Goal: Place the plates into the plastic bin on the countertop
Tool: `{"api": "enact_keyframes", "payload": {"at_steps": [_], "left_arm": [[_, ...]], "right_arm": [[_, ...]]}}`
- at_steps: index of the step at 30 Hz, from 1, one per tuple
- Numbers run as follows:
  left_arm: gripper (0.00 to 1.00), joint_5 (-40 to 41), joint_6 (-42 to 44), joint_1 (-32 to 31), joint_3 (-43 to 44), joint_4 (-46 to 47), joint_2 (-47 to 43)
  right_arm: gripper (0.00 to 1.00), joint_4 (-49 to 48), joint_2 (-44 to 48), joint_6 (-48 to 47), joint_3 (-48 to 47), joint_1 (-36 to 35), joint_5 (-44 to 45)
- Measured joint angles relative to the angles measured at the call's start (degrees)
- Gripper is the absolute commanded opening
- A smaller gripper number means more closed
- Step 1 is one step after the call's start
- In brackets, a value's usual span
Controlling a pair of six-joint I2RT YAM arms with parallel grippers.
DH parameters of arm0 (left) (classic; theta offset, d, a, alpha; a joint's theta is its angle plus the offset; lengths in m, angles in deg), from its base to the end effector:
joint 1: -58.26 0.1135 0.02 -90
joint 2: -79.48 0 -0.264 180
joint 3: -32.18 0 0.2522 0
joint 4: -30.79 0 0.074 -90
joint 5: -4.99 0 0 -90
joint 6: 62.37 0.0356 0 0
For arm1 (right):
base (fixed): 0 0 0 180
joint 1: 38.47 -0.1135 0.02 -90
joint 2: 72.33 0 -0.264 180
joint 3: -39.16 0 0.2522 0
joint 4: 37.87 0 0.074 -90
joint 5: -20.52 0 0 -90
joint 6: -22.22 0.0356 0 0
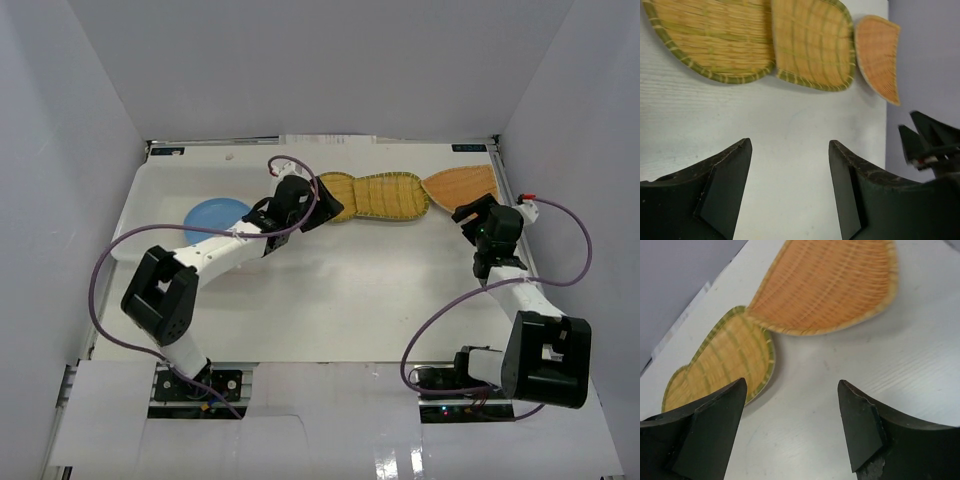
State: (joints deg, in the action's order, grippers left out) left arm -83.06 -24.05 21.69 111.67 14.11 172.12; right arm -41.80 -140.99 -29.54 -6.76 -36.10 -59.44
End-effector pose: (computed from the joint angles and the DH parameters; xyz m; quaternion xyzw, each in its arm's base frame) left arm 0.3001 -0.2211 0.2653 -0.1222 0.8565 -0.3384 0.3700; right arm 0.2593 -0.0169 0.2267 0.3289 0.7420 0.1109 0.5736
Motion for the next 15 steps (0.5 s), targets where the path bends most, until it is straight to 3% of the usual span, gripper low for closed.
{"api": "enact_keyframes", "payload": {"at_steps": [7,15], "left_arm": [[0.86,11.2,-6.4,-1.4,0.9,3.4,12.7],[0.89,15.8,-9.4,-0.6,5.0,3.7,21.2]], "right_arm": [[0.82,-1.8,-9.9,8.0,-2.2,9.5,-3.0],[0.82,-4.6,-24.6,13.4,-9.6,15.6,-9.4]]}}
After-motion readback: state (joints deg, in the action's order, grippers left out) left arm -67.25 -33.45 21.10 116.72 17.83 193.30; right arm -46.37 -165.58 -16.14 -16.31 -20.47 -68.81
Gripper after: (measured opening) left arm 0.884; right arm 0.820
